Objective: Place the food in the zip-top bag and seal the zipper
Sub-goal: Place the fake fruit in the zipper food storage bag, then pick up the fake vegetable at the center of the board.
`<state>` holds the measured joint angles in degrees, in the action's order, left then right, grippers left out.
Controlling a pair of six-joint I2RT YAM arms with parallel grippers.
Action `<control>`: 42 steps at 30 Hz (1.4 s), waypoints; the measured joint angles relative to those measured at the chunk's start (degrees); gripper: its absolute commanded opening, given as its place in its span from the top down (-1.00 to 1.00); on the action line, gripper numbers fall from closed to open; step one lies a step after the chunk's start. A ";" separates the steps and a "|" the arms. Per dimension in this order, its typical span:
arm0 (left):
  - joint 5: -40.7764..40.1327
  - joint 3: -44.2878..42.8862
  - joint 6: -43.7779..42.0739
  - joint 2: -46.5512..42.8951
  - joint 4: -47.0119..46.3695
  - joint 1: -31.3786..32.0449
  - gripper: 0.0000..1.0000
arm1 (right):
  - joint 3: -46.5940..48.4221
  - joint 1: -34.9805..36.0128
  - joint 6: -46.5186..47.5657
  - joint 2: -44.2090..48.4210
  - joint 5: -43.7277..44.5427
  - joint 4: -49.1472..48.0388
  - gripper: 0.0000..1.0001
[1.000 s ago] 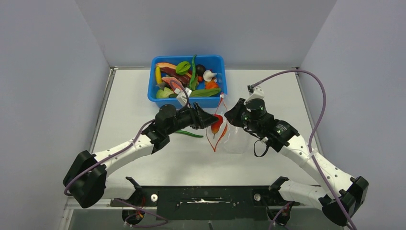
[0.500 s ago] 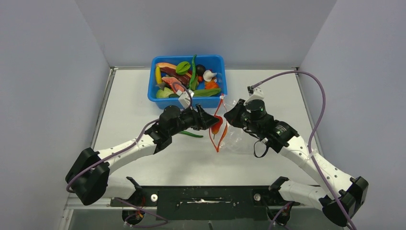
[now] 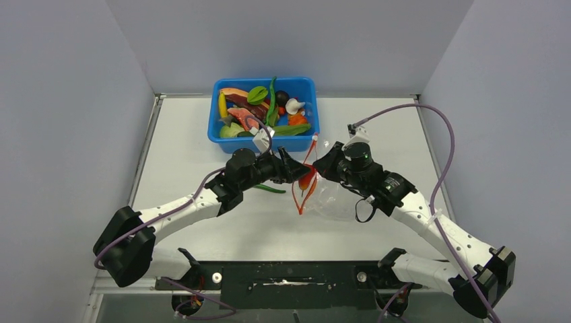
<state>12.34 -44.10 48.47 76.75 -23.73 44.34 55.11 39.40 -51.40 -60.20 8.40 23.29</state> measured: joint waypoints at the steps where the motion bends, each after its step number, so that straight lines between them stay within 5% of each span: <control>1: -0.07 0.00 0.00 0.00 0.02 0.02 -0.32 | -0.39 -0.04 -0.44 0.00 -0.20 -0.28 1.00; 18: -4.81 -2.45 -4.17 -4.74 8.76 0.59 -0.36 | -2.64 -1.25 -4.85 3.72 -1.01 -1.73 1.00; 30: -17.97 -5.07 -8.31 -12.79 21.24 0.59 -0.35 | -2.86 -1.88 -4.44 6.51 1.57 -0.11 1.00; 35: -27.23 -4.35 -3.82 -15.41 26.60 -0.52 -0.03 | -2.89 -1.88 -4.07 8.20 3.04 1.14 1.00; 42: -34.45 0.02 10.97 -18.25 32.81 -9.90 0.18 | -2.97 -1.88 -3.39 9.20 4.35 1.70 1.00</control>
<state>-22.11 -44.07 59.44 58.50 9.08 34.44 52.14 37.52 -54.78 -51.00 12.75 24.99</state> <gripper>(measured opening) 0.455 0.027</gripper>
